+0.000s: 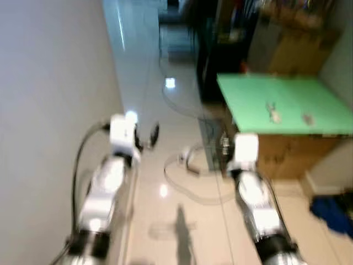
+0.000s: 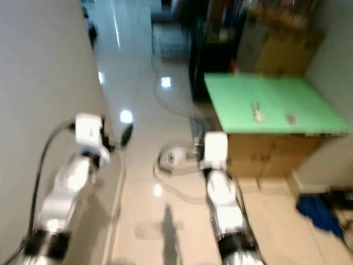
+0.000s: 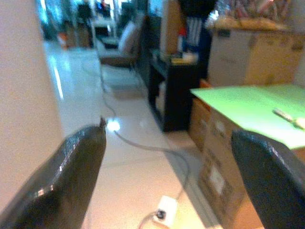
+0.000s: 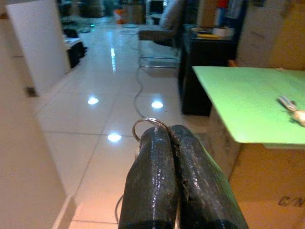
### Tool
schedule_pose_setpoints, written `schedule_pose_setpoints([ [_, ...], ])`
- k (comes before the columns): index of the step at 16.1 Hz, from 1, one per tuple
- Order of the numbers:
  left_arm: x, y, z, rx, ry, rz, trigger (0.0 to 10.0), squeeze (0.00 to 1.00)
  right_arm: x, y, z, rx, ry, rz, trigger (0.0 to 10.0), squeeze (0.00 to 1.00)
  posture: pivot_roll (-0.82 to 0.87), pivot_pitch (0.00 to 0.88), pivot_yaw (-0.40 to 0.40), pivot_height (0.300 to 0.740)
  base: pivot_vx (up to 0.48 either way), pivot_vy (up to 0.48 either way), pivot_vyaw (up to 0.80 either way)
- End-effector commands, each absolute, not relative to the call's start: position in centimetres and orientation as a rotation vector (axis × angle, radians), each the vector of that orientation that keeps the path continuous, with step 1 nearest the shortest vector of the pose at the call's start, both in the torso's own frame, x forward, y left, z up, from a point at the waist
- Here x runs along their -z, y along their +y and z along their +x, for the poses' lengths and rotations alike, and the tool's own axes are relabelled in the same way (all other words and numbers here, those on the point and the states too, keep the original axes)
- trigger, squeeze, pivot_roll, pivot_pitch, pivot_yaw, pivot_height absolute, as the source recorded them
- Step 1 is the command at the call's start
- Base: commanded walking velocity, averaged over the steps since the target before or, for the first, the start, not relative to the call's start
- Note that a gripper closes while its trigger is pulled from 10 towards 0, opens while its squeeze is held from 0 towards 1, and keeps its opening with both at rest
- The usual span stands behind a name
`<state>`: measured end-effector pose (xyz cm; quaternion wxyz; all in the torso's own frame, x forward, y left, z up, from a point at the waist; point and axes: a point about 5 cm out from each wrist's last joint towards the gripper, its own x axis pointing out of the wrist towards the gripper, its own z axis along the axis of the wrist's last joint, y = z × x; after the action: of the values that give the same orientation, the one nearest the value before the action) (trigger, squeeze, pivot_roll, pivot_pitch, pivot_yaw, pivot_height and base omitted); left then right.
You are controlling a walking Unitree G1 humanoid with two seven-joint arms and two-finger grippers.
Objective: Hang keys on a hook
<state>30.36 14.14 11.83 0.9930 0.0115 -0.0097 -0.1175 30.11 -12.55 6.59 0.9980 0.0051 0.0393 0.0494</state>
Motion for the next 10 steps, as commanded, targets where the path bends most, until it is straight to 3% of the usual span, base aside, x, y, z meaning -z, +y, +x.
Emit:
schedule_pose_setpoints([
  [1, -12.12, 13.62, 30.35, 0.256, -0.029, 0.031, 10.0, 0.00, -7.00, -12.70, 30.44, -0.101, 0.058, -0.006, 10.0, 0.00, 0.06, 0.000, 0.011, 0.740, 0.000, -0.480, 0.68],
  [9, -12.17, 12.87, 30.32, 0.293, -0.038, 0.034, 10.0, 0.00, -6.71, -12.74, 30.17, -0.099, 0.055, -0.011, 10.0, 0.00, 0.05, 0.000, 0.017, 0.740, 0.000, -0.480, 0.67],
  [10, -12.26, 13.04, 30.50, 0.287, -0.039, 0.013, 10.0, 0.00, -6.74, -12.69, 30.25, -0.107, 0.054, -0.008, 10.0, 0.00, 0.05, 0.000, 0.020, 0.740, 0.000, 0.000, 0.63],
])
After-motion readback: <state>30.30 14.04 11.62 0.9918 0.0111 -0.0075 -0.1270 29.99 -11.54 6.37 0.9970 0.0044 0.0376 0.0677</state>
